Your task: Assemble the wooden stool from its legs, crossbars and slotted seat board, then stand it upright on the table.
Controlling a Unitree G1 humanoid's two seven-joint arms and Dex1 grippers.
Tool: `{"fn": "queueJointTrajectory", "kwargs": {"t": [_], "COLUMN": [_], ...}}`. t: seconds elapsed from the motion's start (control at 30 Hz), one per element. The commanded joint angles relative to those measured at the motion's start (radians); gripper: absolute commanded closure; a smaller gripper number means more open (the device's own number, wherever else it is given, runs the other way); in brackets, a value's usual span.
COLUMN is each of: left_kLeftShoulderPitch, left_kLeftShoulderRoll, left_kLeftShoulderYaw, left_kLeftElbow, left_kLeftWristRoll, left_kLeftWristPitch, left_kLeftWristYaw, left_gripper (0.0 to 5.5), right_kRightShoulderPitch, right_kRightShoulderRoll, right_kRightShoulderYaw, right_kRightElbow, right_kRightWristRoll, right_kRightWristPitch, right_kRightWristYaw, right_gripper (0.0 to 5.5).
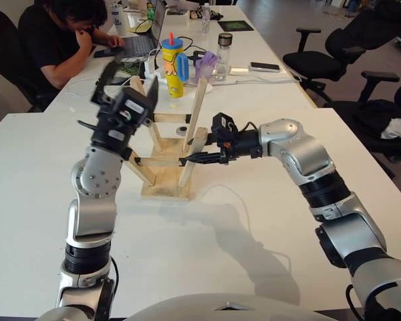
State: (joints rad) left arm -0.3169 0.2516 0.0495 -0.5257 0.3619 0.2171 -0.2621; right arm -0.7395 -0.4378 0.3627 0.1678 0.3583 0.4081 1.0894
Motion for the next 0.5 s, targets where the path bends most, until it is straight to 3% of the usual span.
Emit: {"fn": "queueJointTrajectory", "kwargs": {"t": [0.03, 0.07, 0.2, 0.5], "left_kLeftShoulderPitch": [-0.019, -0.023, -0.037, 0.015], "left_kLeftShoulderRoll": [-0.006, 0.000, 0.017, 0.018], "left_kLeftShoulderYaw": [0.067, 0.076, 0.119, 0.272], "left_kLeftElbow": [0.011, 0.009, -0.002, 0.065], "left_kLeftWristRoll": [-0.056, -0.060, -0.083, -0.254], "left_kLeftWristPitch": [0.042, 0.049, 0.084, 0.090], "left_kLeftWristYaw": [0.037, 0.043, 0.061, 0.074], "left_gripper": [2.13, 2.13, 2.13, 2.13], "right_kRightShoulderPitch": [0.047, 0.042, 0.033, 0.106], "right_kRightShoulderRoll": [0.040, 0.044, 0.040, -0.015], "right_kRightShoulderYaw": [-0.059, -0.077, -0.095, -0.211], "right_kRightElbow": [0.059, 0.063, 0.052, -0.033], "right_kRightWristRoll": [-0.023, -0.019, -0.024, 0.020], "right_kRightWristPitch": [-0.043, -0.054, -0.054, 0.005], "right_kRightWristYaw": [-0.060, -0.064, -0.049, -0.054], "right_gripper": [3.47, 3.10, 2.57, 2.57]}}
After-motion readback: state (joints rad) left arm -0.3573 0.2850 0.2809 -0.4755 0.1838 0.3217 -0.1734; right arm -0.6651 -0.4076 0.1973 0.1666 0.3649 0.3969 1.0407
